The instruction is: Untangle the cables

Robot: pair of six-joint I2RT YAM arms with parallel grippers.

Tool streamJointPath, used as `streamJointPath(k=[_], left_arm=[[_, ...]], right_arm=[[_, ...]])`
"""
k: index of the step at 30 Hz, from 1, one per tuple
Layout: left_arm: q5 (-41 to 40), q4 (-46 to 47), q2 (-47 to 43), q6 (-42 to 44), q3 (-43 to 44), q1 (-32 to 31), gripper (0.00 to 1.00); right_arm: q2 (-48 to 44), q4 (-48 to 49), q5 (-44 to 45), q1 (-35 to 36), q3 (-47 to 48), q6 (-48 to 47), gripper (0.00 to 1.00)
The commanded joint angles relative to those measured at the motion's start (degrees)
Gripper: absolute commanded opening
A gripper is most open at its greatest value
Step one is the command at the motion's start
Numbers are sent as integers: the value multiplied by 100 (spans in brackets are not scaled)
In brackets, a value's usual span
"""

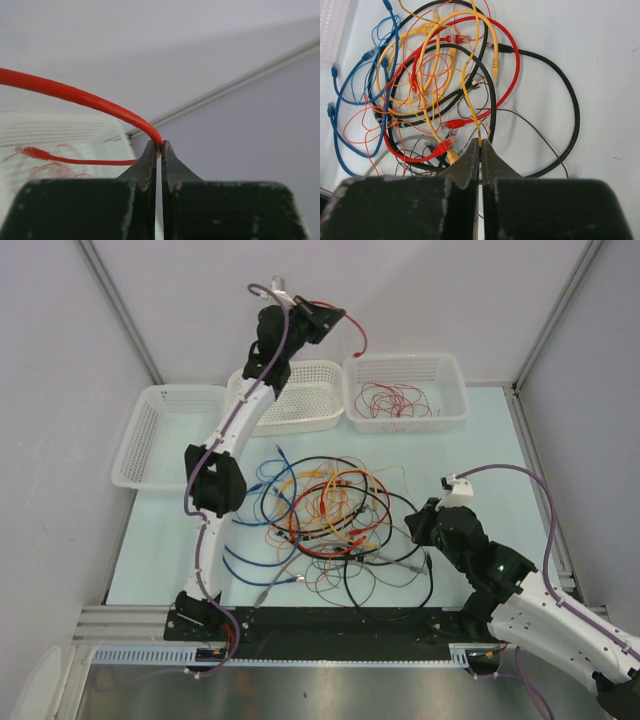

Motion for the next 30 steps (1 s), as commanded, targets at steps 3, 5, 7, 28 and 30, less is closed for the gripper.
streamJointPath(k=[3, 5, 7, 28, 30], left_arm=[[139, 1307, 397, -422, 572, -739, 0], [8, 1369, 502, -325, 607, -854, 0], [-81, 1273, 625, -281, 660, -969, 0], [-608, 1211, 206, 421, 634, -1162, 100], [-635, 1123, 134, 615, 686, -1215, 99]], right_arm=[[-185, -112, 216, 17, -7, 172, 0], [-202, -191, 251, 17, 1, 154, 0], [-263, -226, 260, 17, -7, 128, 0], [-624, -446, 392, -1, -60, 127, 0], [-659, -446, 348, 8, -60, 171, 0]])
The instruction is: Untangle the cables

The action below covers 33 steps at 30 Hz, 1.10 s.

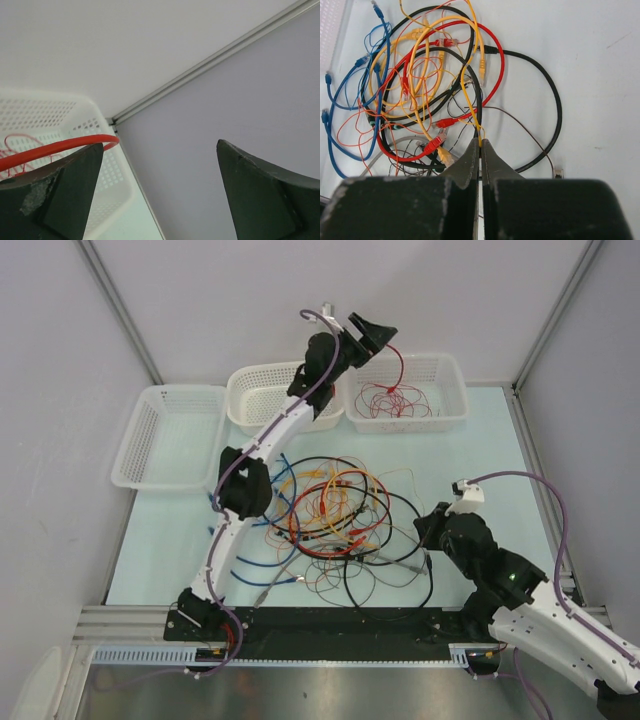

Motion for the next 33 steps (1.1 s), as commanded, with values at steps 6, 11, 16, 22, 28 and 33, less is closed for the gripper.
streamJointPath(k=[6, 11, 16, 22, 28, 33], left_arm=[[-60, 307, -777, 483, 320, -138, 80], [116, 738, -198, -62, 556, -199, 87], [99, 484, 392, -845, 699, -191, 100], [37, 282, 375, -881, 619, -156, 99], [186, 299, 85, -749, 347, -156, 100], [143, -244, -232, -337, 329, -138, 100]], right_arm=[[-326, -93, 62, -10, -19, 249, 0], [-432, -216, 106, -1, -18, 249, 0], [-142, 12, 80, -10, -27, 91, 0], [113, 355, 18, -10, -45, 20, 0], [34, 408, -61, -80, -36, 20, 7], [350, 15, -176, -238, 270, 38, 88]])
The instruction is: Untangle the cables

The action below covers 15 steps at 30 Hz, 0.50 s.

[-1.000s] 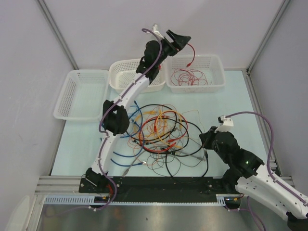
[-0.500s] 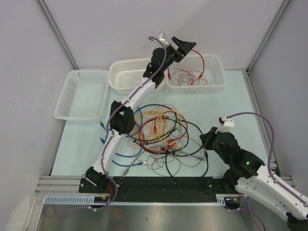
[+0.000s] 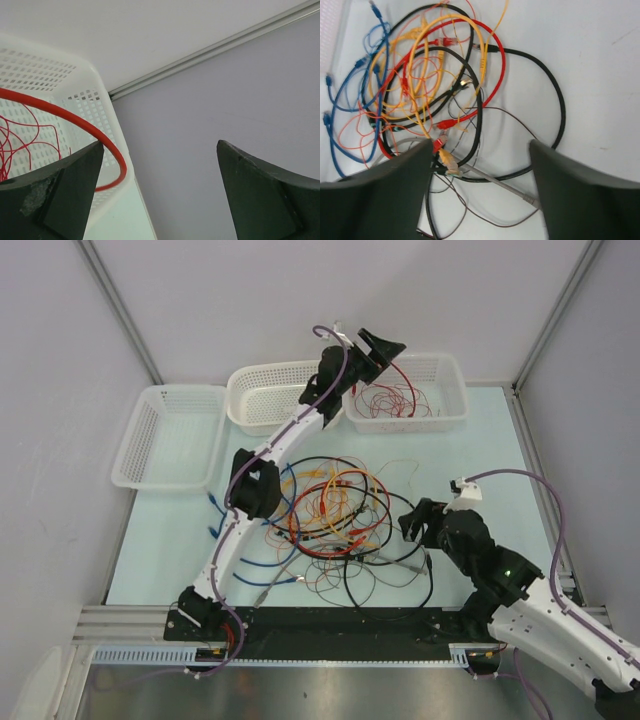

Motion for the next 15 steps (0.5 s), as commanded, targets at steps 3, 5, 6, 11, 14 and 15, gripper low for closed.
streamJointPath(k=[3, 5, 6, 11, 14, 15], left_arm=[[70, -674, -785, 353, -73, 8, 100], [167, -823, -733, 257, -205, 8, 100], [272, -832, -680, 213, -249, 8, 100], [317, -1043, -600, 212, -364, 8, 100], [290, -1297, -574, 283, -381, 70, 100], [299, -1324, -574, 283, -381, 79, 100]], right_arm=[[397, -458, 266, -90, 648, -27, 95], [398, -459, 337, -133, 807, -80, 96], [406, -328, 347, -168, 894, -150, 98], [853, -142, 57, -633, 1650, -318, 100], [1092, 67, -67, -845, 1765, -362, 100], [1170, 312, -23, -967, 1774, -362, 100]])
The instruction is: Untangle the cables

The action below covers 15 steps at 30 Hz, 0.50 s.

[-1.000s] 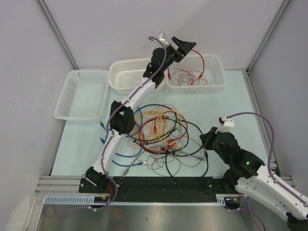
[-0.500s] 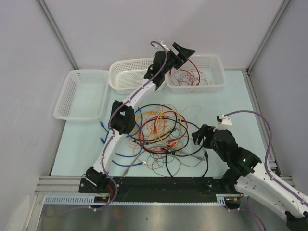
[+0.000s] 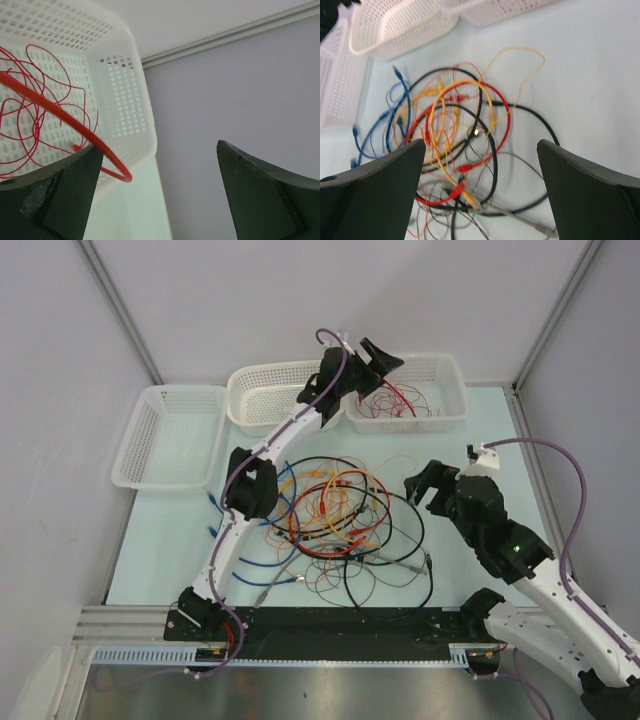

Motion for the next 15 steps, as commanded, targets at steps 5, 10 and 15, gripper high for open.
streamJointPath(k=[5, 10, 15], left_arm=[[295, -186, -456, 106, -370, 81, 100], [313, -221, -712, 229, -651, 99, 99], [383, -212, -764, 202, -616, 116, 99]], right_arm=[[1027, 1987, -361, -1183, 264, 130, 97], [2886, 3247, -1802, -2378, 589, 895, 71], [3866, 4057, -2331, -2398, 1203, 1379, 42]])
